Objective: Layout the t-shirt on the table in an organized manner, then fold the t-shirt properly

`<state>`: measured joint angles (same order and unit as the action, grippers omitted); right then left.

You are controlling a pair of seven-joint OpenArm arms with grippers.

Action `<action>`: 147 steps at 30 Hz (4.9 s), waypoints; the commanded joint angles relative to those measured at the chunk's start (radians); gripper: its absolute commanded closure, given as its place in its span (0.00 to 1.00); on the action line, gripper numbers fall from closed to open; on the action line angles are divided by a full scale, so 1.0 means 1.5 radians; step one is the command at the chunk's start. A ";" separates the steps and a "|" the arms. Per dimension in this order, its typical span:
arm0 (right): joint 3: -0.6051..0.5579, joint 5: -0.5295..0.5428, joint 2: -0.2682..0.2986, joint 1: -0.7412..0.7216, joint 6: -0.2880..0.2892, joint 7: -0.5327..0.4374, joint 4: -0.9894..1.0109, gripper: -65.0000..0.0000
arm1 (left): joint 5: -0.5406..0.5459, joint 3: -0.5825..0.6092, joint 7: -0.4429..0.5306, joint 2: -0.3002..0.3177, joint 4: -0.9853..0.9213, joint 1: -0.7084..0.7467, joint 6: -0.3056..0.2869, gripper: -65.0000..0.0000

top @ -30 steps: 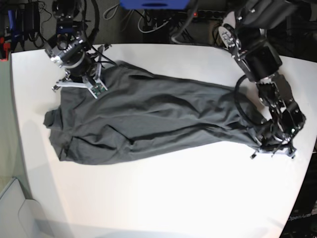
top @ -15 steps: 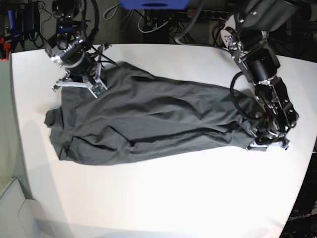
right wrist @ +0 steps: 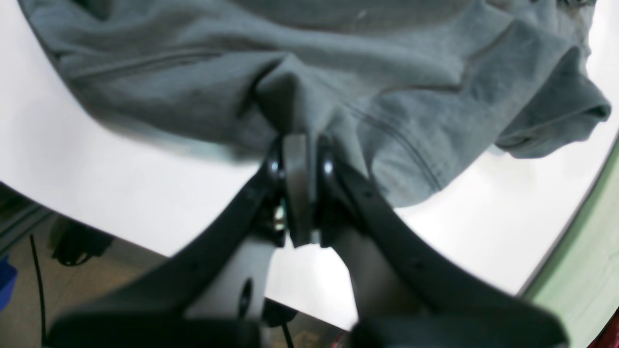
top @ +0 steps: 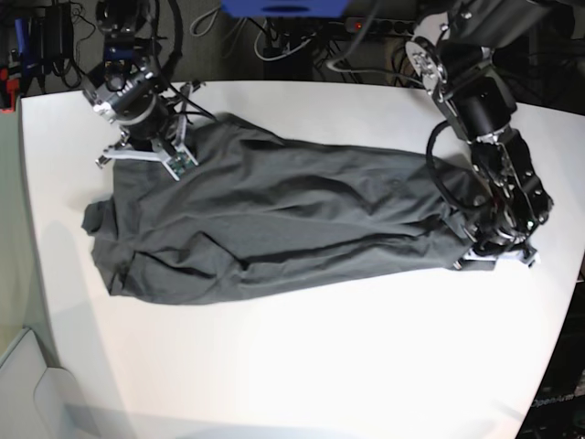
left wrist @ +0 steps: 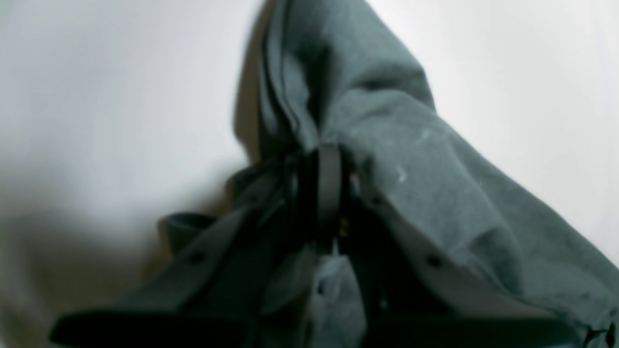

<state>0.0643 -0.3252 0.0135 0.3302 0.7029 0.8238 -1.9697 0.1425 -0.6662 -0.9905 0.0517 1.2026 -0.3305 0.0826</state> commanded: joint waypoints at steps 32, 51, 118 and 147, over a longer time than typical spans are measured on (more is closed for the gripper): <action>0.001 0.003 0.000 -0.006 -0.003 -0.010 -0.011 1.00 | 0.081 0.005 0.003 -0.015 0.298 0.135 -0.002 0.00; 0.001 0.003 0.000 -0.006 -0.003 -0.010 -0.011 1.00 | 0.085 -0.083 -0.243 0.020 0.362 0.264 -0.004 0.00; -0.032 0.000 -0.004 -0.052 -0.003 -0.009 0.041 1.00 | 0.123 0.062 0.120 -0.011 0.253 0.203 -0.003 0.00; -0.032 0.000 0.005 -0.066 -0.003 -0.010 0.044 1.00 | 0.122 0.061 0.122 -0.035 0.219 0.203 0.000 0.00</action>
<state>0.0162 -0.3290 0.0193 0.2390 0.7029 0.8242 -1.8870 0.3191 -0.5739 -0.8307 -0.0059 1.5169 -0.0097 0.0856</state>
